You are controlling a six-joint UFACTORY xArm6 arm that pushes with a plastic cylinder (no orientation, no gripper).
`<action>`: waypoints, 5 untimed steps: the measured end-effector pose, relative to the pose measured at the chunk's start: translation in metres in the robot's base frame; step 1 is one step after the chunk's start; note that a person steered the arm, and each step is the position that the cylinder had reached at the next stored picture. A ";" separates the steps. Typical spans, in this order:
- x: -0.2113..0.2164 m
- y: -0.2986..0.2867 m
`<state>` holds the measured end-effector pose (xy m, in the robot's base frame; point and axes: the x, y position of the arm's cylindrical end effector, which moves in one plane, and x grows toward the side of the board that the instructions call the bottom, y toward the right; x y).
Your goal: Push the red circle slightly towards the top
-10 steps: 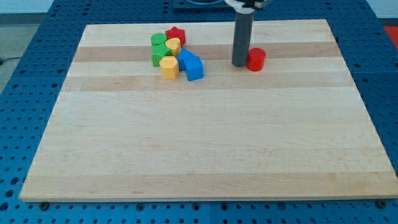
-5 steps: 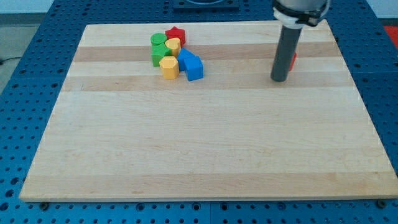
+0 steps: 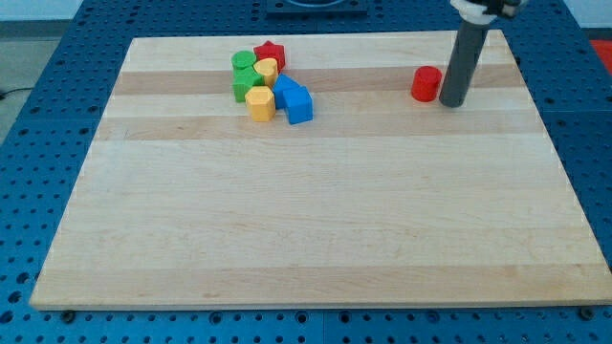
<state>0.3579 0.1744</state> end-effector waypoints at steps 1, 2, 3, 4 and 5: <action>-0.007 -0.035; -0.021 -0.035; -0.023 -0.033; -0.043 -0.032; -0.057 -0.034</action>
